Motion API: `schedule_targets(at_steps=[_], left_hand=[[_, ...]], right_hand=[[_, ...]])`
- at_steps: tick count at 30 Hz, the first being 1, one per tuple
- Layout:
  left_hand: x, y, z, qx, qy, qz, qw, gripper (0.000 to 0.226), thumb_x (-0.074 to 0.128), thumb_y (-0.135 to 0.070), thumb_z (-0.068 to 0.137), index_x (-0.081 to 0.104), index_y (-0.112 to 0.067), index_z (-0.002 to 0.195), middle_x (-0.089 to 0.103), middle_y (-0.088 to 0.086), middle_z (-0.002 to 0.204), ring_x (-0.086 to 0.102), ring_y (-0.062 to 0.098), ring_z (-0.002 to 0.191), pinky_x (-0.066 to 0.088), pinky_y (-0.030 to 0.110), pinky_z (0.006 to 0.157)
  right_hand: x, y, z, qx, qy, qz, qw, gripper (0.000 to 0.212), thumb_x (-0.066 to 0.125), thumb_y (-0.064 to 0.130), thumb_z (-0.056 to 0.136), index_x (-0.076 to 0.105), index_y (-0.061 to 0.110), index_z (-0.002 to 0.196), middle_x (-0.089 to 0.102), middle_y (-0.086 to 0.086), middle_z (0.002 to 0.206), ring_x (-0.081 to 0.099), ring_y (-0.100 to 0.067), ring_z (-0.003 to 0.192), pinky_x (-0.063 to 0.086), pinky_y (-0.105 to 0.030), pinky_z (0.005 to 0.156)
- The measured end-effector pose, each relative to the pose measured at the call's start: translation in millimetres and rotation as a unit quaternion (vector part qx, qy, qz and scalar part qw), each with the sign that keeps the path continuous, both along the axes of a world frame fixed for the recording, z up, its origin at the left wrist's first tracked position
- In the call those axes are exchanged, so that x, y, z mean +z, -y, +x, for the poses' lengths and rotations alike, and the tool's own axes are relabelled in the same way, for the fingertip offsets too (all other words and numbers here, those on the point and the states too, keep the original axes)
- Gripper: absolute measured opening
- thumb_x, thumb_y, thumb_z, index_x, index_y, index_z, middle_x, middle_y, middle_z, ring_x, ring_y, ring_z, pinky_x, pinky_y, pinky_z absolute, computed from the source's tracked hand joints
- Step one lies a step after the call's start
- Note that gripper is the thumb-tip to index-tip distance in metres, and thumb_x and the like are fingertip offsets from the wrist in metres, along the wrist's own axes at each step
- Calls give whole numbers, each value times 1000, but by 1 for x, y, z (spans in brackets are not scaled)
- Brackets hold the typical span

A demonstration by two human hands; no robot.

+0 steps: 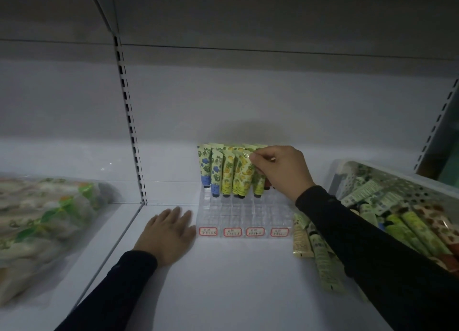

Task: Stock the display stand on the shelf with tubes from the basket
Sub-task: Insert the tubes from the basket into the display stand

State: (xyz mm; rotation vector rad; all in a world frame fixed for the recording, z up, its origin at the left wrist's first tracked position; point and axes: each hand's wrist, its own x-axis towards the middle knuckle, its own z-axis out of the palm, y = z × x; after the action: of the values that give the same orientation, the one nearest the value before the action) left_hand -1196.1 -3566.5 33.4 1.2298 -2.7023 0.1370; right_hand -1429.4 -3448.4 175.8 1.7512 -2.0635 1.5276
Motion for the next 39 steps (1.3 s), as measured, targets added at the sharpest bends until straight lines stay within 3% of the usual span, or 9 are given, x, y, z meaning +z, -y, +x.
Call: schedule_targets(at_steps=[4,9,15,18,25,31,34,37,39], left_hand=[[2,-3,-2,5,-44,-12,999,80,1,-60,76,41,-24,136,46,0,130,44,22,122,35,36,101],[-2,1,-2,5,-65,-4,998,71,8,-61,79,46,-25,128,50,-1,123,46,22,118,37,37,100],[-3,3,-1,2,-88,5,996,52,16,-60,81,47,-26,106,49,-6,103,48,18,106,39,35,93],[-4,4,-1,3,-93,1,996,43,21,-58,82,45,-26,97,48,-6,97,49,20,102,40,35,89],[-6,7,0,1,-93,1,996,41,25,-57,85,48,-26,99,50,-5,98,50,20,102,42,36,90],[-6,7,0,2,-93,11,996,47,20,-60,83,48,-25,98,48,-6,96,49,19,99,41,35,89],[-3,4,0,4,-96,19,995,43,21,-59,83,46,-26,95,47,-6,93,47,18,98,40,35,88],[-1,2,1,9,-96,32,995,42,23,-60,84,45,-24,90,46,-7,89,47,16,93,40,34,86],[3,0,1,16,-103,39,994,46,24,-61,83,48,-22,88,48,-6,88,48,17,93,42,35,86]], right_hand=[[-6,6,2,-2,-34,13,999,29,63,29,92,72,12,70,62,7,57,55,-6,55,46,-15,67],[-13,11,4,-5,-55,26,998,33,62,28,92,70,11,66,66,-1,61,61,-14,60,48,-22,68],[-12,17,10,-22,-69,45,996,28,63,30,91,71,15,69,65,5,62,59,-7,59,36,-3,55],[-11,18,12,-34,-68,45,996,29,62,31,91,72,13,71,63,8,60,56,-1,57,36,1,55],[-11,24,11,-58,-89,49,993,36,61,31,91,71,6,69,69,-6,64,63,-15,63,34,-4,54],[-13,26,10,-48,-113,52,991,38,59,30,92,70,0,71,68,-13,66,64,-24,65,50,-26,66],[-14,25,10,-39,-105,60,992,41,58,31,93,68,0,68,68,-14,64,63,-25,64,47,-23,61],[-12,22,9,-44,-106,75,991,45,58,35,93,67,0,66,66,-14,62,62,-25,62,34,-8,50],[-11,19,9,-46,-108,83,990,52,57,40,94,65,-1,64,63,-16,62,59,-26,59,32,-10,48]])
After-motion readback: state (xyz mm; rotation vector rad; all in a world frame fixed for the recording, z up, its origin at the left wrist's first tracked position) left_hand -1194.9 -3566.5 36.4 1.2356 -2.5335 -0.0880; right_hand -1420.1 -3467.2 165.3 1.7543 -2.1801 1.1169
